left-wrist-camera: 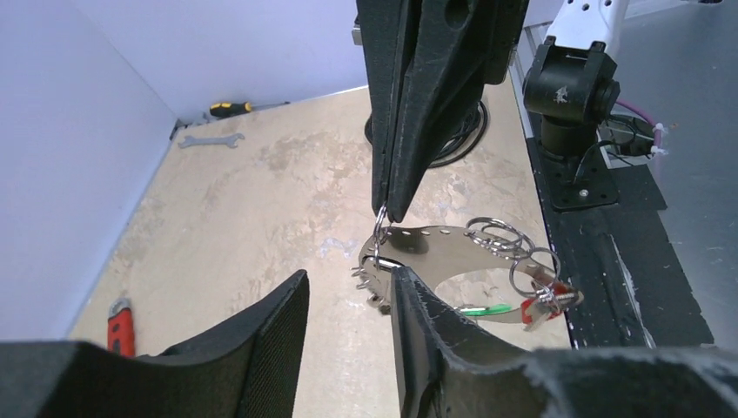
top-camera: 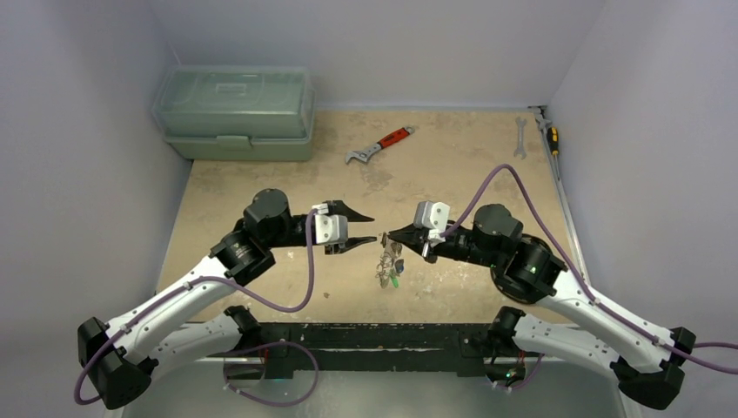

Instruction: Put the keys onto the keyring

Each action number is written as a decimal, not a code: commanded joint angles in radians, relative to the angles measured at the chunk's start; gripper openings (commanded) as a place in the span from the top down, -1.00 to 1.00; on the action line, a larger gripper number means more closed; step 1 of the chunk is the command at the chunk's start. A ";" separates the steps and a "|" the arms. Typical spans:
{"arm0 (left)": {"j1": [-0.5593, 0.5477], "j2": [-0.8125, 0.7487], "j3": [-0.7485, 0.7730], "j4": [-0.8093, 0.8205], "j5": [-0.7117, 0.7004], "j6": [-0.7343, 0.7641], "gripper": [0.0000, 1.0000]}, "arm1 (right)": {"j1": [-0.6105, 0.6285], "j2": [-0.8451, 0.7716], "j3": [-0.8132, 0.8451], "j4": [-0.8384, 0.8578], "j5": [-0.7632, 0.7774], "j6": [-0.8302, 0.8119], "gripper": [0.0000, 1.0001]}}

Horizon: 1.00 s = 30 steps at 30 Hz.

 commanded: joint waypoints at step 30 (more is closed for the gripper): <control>-0.004 0.041 0.011 0.084 0.097 -0.022 0.89 | 0.004 -0.007 -0.013 0.163 -0.032 0.043 1.00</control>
